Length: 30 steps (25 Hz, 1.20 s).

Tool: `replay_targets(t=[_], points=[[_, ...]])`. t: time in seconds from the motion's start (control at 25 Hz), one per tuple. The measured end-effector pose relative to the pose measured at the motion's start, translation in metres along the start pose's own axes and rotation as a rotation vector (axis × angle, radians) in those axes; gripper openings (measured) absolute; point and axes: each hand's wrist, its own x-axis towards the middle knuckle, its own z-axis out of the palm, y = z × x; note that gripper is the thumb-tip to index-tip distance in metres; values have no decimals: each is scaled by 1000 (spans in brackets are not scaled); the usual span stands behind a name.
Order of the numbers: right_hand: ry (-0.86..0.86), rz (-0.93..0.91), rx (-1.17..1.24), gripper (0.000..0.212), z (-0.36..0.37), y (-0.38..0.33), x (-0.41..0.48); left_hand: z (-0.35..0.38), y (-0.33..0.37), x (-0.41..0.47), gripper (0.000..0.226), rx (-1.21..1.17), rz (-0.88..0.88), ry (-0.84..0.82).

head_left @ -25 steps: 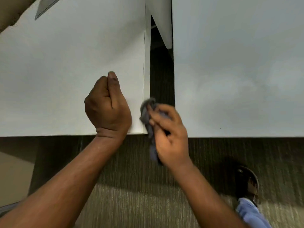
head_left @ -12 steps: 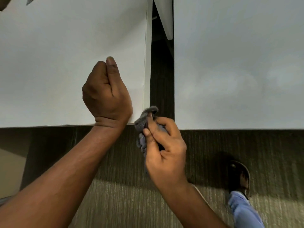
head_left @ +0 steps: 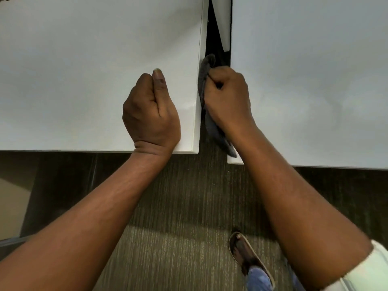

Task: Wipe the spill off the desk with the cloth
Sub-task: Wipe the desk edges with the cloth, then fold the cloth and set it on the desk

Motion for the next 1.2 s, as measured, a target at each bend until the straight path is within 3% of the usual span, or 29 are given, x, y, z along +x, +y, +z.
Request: replay_targets(t=[0.16, 0.32, 0.52, 0.64, 0.88, 1.08, 1.2], points=[[-70, -23, 12, 22, -8, 2, -57, -1, 2, -1, 35, -8, -5, -20], [-120, -25, 122, 18, -8, 5, -121, -2, 1, 0, 37, 32, -17, -25], [25, -20, -98, 18, -3, -10, -30, -1, 1, 2, 31, 34, 28, -26], [25, -14, -183, 21, -2, -14, 12, -1, 1, 2, 31, 36, 28, -34], [-116, -11, -191, 19, -14, -15, -74, -4, 3, 4, 33, 48, -41, -90], [-285, 187, -165, 22, -41, -28, -103, -21, 10, 7, 33, 53, -86, -110], [-173, 435, 213, 29, -55, -50, -105, -53, 12, 8, 35, 42, -171, -31]])
